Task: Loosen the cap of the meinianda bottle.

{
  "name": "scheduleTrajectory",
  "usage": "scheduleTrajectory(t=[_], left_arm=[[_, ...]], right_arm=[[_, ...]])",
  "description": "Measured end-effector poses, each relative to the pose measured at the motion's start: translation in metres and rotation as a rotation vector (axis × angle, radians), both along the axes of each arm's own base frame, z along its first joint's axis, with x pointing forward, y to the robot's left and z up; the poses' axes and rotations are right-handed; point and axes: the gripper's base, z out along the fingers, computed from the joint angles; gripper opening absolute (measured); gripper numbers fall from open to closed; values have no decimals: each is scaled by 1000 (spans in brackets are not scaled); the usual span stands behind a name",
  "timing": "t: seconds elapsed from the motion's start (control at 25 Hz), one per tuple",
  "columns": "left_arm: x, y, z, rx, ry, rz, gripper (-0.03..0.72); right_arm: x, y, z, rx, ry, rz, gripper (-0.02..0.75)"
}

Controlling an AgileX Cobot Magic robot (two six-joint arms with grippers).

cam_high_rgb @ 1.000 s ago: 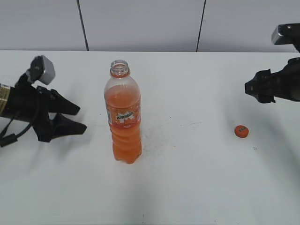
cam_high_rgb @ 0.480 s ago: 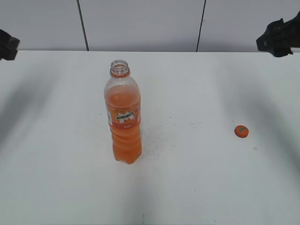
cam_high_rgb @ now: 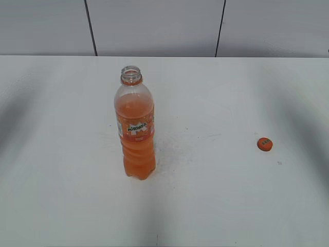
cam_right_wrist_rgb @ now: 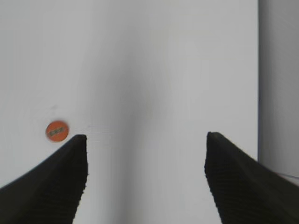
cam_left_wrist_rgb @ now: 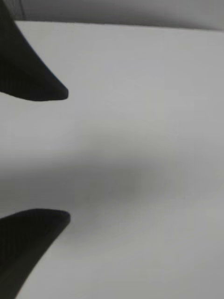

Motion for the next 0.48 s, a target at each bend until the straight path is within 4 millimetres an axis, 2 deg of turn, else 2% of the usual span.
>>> scheduleTrajectory(t=[0.16,0.24,0.36,0.48], left_arm=[[-10,-9,22,-95,106,-31,447],[-24,-12,33,-125,143,-48,447],[-52,-15,42,-144,152,-58,447],[-91,-16,40,-153,129,-62,447]], right_arm=[[-9,7,-2,108,132,52,585],[-16,10,-3,140,192,63,585],[-36,9,-5,157,218,65,585],[-71,5,-17,174,195,60,585]])
